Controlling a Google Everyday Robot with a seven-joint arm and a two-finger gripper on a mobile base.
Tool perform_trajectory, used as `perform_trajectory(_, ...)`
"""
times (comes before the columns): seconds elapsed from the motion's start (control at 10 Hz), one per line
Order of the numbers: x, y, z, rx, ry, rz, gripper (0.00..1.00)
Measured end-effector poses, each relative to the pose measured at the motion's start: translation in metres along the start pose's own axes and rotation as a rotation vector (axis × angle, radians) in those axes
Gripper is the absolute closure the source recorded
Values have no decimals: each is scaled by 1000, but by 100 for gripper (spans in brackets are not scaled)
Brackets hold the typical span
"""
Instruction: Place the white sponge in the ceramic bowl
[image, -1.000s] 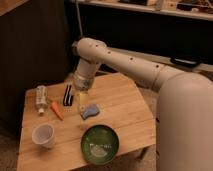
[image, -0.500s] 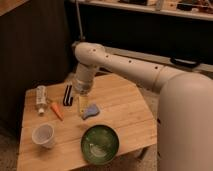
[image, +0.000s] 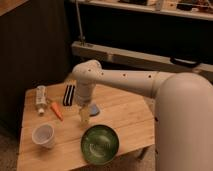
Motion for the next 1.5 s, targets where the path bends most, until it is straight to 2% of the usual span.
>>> perform_trajectory(0.1,11,-3,13,5,11,-27,20)
perform_trajectory(0.3,28,-8,23,19,35,-39,20)
perform_trajectory(0.7,57,-24,40,76,119,-19,20)
perform_trajectory(0.8,61,-28,46,82,130,-16,20)
perform_trajectory(1.0,70,-36,60,83,128,-9,20)
perform_trajectory(1.3,87,-45,79,75,98,2,23)
perform_trajectory(1.5,97,-48,84,67,73,12,42)
